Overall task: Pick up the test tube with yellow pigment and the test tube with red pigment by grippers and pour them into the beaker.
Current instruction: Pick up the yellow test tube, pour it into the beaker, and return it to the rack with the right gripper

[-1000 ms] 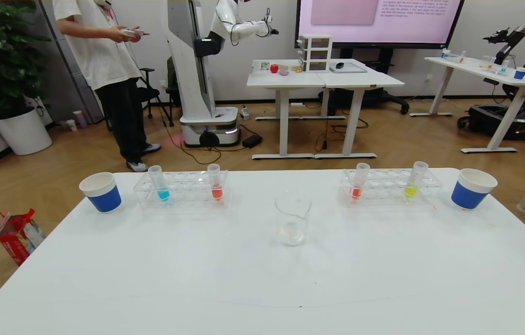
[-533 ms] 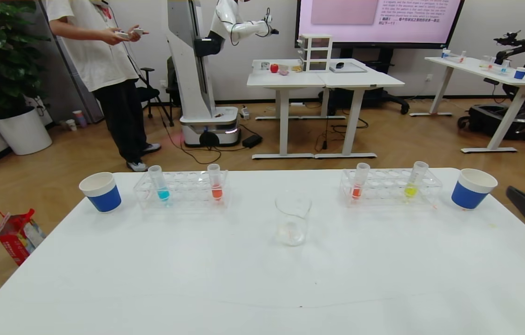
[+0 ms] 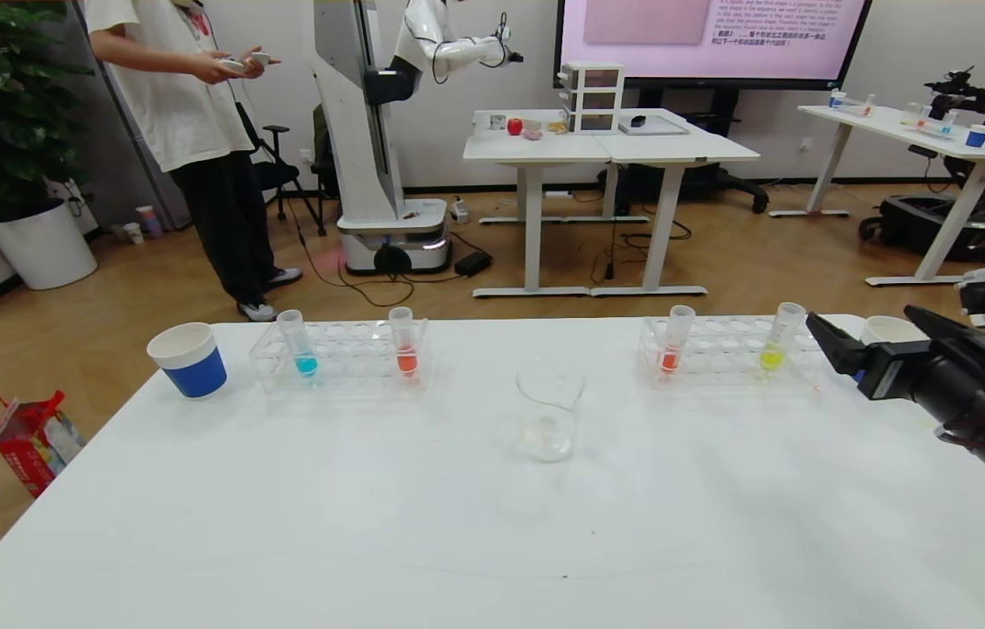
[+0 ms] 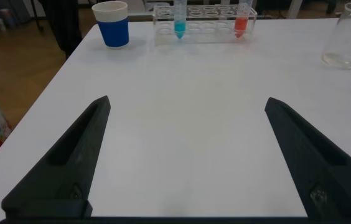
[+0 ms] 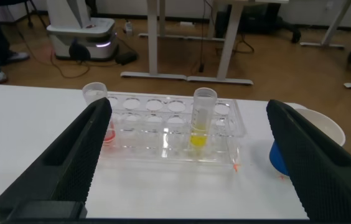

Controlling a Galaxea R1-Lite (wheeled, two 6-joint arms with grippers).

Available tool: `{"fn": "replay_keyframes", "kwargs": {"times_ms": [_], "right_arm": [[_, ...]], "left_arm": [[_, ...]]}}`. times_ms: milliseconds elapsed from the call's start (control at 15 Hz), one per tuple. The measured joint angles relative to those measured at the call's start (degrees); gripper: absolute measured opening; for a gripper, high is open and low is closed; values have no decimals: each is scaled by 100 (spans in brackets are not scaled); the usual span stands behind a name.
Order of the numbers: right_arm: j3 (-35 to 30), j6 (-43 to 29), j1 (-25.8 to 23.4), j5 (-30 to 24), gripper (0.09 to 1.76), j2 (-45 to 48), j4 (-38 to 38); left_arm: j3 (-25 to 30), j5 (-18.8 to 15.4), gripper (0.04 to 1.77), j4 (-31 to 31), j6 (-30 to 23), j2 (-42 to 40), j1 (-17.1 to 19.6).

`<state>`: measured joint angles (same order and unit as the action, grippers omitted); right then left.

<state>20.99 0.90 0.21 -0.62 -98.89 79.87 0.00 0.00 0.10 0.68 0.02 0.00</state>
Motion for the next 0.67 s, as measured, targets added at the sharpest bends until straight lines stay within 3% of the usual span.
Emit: {"fn": "replay_keyframes", "kwargs": {"times_ms": [133, 667], "right_arm": [[229, 9, -91, -4, 174, -747, 467], [1086, -9, -474, -664, 174, -2286, 891]], "left_arm": [[0, 0, 173, 0, 2, 0, 0], [0, 0, 173, 0, 2, 0, 0]]}}
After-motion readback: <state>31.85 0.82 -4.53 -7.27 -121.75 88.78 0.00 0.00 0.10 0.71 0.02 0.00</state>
